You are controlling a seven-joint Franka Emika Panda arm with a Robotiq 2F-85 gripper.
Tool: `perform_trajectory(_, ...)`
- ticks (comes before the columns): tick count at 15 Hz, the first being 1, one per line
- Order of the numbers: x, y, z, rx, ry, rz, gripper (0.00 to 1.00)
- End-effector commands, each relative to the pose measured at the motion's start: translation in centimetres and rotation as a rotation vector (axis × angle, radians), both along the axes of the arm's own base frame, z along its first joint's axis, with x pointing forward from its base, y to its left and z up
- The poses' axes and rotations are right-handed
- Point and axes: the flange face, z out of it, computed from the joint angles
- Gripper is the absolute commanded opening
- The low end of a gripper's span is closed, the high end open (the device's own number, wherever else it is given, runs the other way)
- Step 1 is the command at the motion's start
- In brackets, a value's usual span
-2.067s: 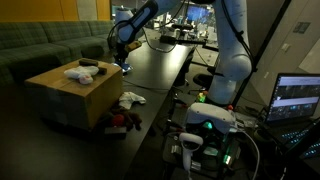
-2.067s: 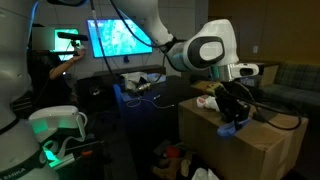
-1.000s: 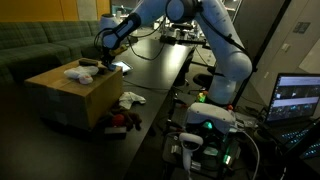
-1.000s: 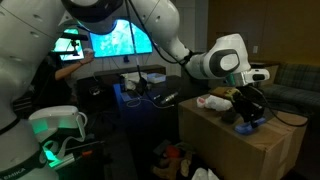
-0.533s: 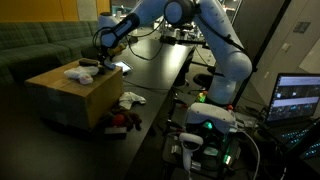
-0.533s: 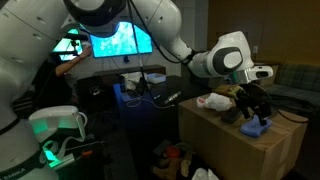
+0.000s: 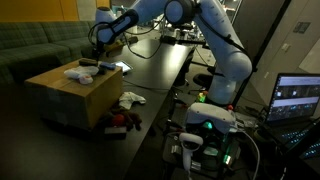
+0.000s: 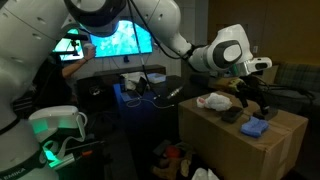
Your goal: Put the white towel on the table, then the blue sponge on the box, the right duster on the table, the moose doll on the box, the duster on the table, the turnip plushie on the box, the plastic on the table and finally the first left duster on the box
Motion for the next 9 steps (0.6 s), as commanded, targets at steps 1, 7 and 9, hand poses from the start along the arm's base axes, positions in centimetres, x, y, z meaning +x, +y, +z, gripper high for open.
perform_trajectory(1, 1.3, 1.1, 0.6, 0.053, -0.026, 0.052, 1.00)
perform_trajectory(7, 2.5, 1.2, -0.3, 0.124, -0.049, 0.131, 1.00)
perform_trajectory(9, 2.9, 0.4, -0.9, 0.129, -0.052, 0.146, 1.00)
